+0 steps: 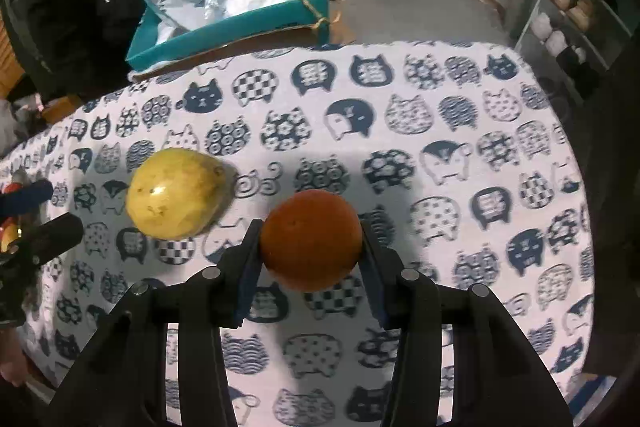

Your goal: Organize fruits

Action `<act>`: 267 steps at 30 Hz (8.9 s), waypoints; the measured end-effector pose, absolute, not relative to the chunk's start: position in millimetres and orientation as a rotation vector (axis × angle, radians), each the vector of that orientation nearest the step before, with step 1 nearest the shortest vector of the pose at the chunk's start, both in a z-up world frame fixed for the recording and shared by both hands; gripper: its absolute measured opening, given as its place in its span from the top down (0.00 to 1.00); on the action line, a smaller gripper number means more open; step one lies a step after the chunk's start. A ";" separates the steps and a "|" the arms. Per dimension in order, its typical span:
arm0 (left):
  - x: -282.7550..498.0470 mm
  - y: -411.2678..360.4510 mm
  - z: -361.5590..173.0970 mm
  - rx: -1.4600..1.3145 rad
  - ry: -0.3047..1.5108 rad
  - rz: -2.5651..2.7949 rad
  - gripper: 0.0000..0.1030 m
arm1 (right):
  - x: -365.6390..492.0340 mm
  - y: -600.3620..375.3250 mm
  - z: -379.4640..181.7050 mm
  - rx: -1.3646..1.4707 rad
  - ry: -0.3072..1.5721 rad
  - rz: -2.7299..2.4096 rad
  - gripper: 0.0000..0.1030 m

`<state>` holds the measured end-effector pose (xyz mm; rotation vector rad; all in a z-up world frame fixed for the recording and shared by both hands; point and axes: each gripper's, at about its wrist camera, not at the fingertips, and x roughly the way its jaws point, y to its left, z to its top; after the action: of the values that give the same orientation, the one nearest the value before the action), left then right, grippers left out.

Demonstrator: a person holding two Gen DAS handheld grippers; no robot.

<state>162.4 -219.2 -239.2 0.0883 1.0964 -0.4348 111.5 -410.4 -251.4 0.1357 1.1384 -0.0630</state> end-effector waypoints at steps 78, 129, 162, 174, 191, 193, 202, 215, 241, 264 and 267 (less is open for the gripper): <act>104.6 -147.4 -157.9 0.030 0.936 -0.322 0.31 | 80.9 -314.6 -141.8 0.054 0.964 0.094 0.56; 90.1 104.5 -213.3 -0.210 1.041 0.063 0.31 | 143.1 -62.2 -181.5 -0.074 1.081 0.463 0.56; 87.9 106.8 -219.4 -0.187 1.085 0.049 0.17 | 152.6 -32.7 -211.3 -0.062 1.180 0.534 0.47; 67.4 116.3 -173.0 -0.226 0.988 0.053 0.17 | 137.4 -40.8 -162.7 -0.113 1.081 0.501 0.41; 30.7 98.6 -81.0 -0.153 0.797 0.033 0.08 | 88.9 -82.4 -58.8 -0.115 0.825 0.414 0.23; 25.8 95.2 -71.3 -0.137 0.770 0.037 0.06 | 82.8 -87.6 -48.7 -0.117 0.800 0.405 0.23; 0.1 89.7 -23.1 -0.132 0.634 0.054 0.01 | 45.4 -115.6 -4.1 -0.132 0.649 0.370 0.22; -15.5 73.4 5.1 -0.117 0.537 0.050 0.01 | 6.7 -146.5 22.4 -0.163 0.470 0.306 0.22; -15.2 57.1 7.9 -0.081 0.525 0.057 0.01 | 16.0 -161.8 3.5 -0.166 0.522 0.286 0.22; -13.6 61.5 8.8 -0.069 0.531 0.076 0.01 | 16.0 -161.3 4.3 -0.168 0.519 0.285 0.22; -14.3 60.5 9.6 -0.063 0.532 0.080 0.01 | 15.9 -161.2 4.3 -0.167 0.518 0.285 0.22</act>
<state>-14.3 60.5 9.6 -0.0628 0.5316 0.0800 15.9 -161.2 4.3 -0.1671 0.5180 0.2848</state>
